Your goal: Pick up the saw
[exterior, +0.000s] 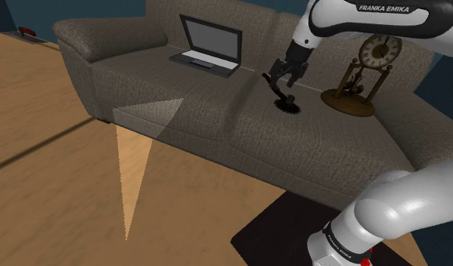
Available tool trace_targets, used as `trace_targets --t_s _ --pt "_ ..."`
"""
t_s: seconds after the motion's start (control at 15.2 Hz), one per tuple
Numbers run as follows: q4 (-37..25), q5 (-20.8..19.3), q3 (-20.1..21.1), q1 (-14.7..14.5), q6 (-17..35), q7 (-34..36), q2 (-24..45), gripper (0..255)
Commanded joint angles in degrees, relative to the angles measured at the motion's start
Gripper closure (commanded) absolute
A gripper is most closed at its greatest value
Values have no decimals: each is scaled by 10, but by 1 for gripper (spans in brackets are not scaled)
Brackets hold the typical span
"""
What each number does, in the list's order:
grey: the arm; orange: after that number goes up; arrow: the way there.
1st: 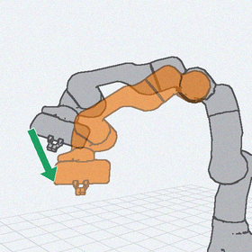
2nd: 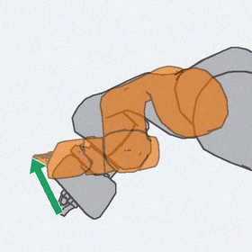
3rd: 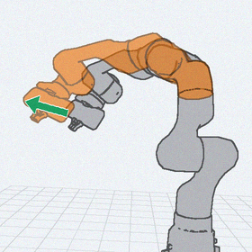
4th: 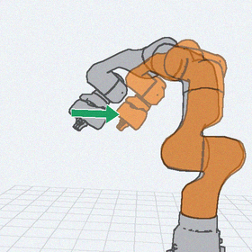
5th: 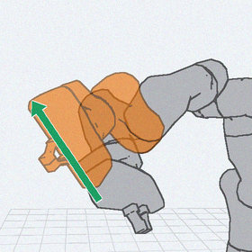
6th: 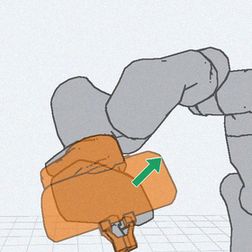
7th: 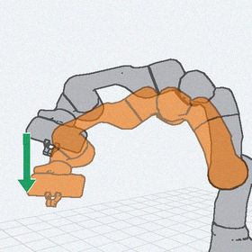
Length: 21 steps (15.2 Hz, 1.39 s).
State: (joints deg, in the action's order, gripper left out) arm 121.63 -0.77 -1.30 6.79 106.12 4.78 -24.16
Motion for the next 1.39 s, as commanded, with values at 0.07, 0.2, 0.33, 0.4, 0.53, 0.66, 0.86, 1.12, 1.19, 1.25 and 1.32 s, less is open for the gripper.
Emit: trace_targets --t_s 0.07,0.2,0.33,0.4,0.53,0.66,0.86,1.12,1.19,1.25,1.32 --pt "-39 -11 -10 16 9 14 53 0" --pt "-66 -18 -17 25 13 21 89 0" --pt "-96 -24 -25 35 16 29 124 0" --pt "-111 -26 -29 39 17 32 142 0" --pt "-143 -31 -38 48 16 39 177 0" --pt "-177 -34 -47 57 15 46 212 0" --pt "-231 -37 -60 71 9 54 266 0" --pt "-222 -38 -64 75 30 58 279 0" --pt "-215 -38 -64 75 37 59 279 0" --pt "-208 -38 -64 75 45 59 280 0" --pt "-200 -38 -64 75 53 60 280 0"
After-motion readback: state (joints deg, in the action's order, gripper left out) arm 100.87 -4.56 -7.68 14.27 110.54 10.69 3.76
